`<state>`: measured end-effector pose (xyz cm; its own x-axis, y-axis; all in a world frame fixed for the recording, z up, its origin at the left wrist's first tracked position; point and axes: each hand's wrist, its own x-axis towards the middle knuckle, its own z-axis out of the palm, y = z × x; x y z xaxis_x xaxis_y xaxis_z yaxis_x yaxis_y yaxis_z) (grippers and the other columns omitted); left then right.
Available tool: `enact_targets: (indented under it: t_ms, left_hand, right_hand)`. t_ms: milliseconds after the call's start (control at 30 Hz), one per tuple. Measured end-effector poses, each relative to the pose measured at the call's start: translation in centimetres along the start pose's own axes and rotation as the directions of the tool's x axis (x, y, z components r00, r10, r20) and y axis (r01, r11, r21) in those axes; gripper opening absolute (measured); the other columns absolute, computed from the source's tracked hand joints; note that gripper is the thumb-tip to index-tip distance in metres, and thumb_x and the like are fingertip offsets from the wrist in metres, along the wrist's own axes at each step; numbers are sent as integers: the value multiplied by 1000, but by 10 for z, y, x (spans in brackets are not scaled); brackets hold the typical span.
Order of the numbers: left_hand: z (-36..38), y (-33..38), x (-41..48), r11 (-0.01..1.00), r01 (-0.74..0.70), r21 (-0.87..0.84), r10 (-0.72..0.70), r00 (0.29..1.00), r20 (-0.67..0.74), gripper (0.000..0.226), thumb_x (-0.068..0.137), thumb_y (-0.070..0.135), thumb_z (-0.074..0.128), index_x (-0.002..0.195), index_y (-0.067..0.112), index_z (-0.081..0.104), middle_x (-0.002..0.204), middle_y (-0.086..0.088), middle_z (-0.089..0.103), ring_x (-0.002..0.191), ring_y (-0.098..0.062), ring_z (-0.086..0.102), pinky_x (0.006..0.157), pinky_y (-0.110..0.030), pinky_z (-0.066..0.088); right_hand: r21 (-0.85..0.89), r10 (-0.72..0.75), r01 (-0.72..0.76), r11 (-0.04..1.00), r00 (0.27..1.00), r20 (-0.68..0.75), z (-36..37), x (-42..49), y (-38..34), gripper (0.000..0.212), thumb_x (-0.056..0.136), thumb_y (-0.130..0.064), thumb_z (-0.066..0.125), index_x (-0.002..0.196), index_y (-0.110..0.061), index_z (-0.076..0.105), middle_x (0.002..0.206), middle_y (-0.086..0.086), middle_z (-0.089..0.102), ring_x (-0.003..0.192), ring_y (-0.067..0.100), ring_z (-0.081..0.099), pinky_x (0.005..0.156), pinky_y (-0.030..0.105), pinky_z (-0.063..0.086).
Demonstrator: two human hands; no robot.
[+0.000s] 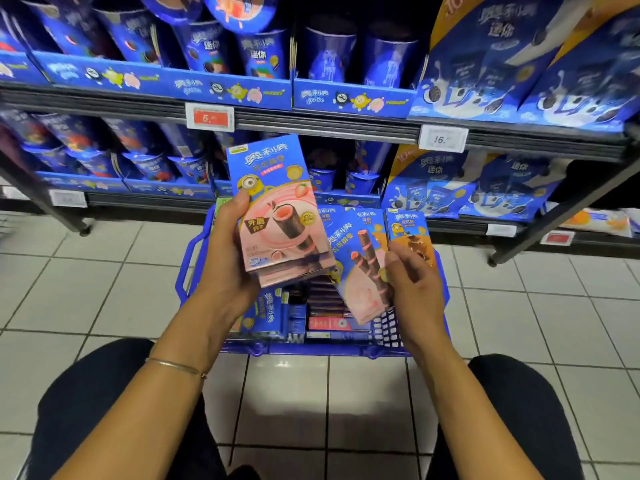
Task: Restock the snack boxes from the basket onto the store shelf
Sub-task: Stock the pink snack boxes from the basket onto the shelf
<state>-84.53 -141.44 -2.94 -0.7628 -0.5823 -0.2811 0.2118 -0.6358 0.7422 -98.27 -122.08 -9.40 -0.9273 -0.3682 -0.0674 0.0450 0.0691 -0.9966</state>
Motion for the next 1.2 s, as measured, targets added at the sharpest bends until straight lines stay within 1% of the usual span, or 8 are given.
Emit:
enact_targets:
  t_ms: [133,367,600,800,900,1000,1067,1200]
  left_hand:
    - [14,31,-8,999,24,47,-25,1000,14,45,100,52,48,111,22,80,112,-5,79,100,-27,76,85,-43,60]
    - [86,133,-65,984,132,123,-136,990,28,51,106,46,39,111,21,83,112,-7,80,100,-24,78,82,-37,63]
    - [193,320,-160,994,-34,101,40,997,-65,46,93,34,60,127,3,66,107,-11,80,91,-24,79,73,-35,63]
    - [241,480,-235,969,-174,178,204,965,-167,84,77,40,72,145,-2,47,128,-18,66,117,-38,59,112,-70,39]
    - [240,542,-256,928,-296,224,337,926,-172,82,78,42,72,150,11,49,143,-17,63,126,-42,60,112,-70,39]
    - [234,592,-270,855,-417,309,476,868,-145,76,80,41,72,147,13,51,143,-22,61,131,-52,56,109,-75,39]
    - [233,625,-276,809,-454,374,532,836,-135,70,86,38,72,147,12,51,139,-18,66,125,-48,62,106,-68,47]
    - [227,687,-278,711,-549,440,620,784,-22,48,104,-2,55,150,-4,43,99,13,80,80,7,73,71,-13,56]
  right_hand:
    - [184,186,-177,967,982,-28,2,10,-62,22,102,-18,59,102,-3,75,109,25,68,90,24,66,80,44,56]
    - [601,248,-371,708,927,280,18,-18,-250,28,94,-28,62,109,-10,78,111,7,76,90,14,74,74,29,60]
    - [509,174,-425,749,866,468,71,-73,-483,31,88,-22,63,115,-9,70,91,-1,72,77,12,64,67,25,54]
    - [372,59,-297,880,844,534,137,-120,-659,11,100,-13,56,105,-8,64,89,4,65,72,14,55,62,29,43]
    - [308,5,-202,930,843,538,172,-142,-717,24,101,-16,55,121,-8,66,106,7,72,89,20,65,78,37,50]
    - [264,-112,-54,963,810,575,203,-159,-765,19,98,-29,59,111,-23,72,92,3,73,79,15,65,69,33,52]
    - [231,-162,27,973,791,589,217,-166,-790,22,94,-39,57,106,-27,72,95,13,74,80,19,67,69,33,54]
    - [258,-238,91,962,744,625,234,-173,-834,24,88,-40,58,99,-21,68,96,17,73,81,29,67,67,40,54]
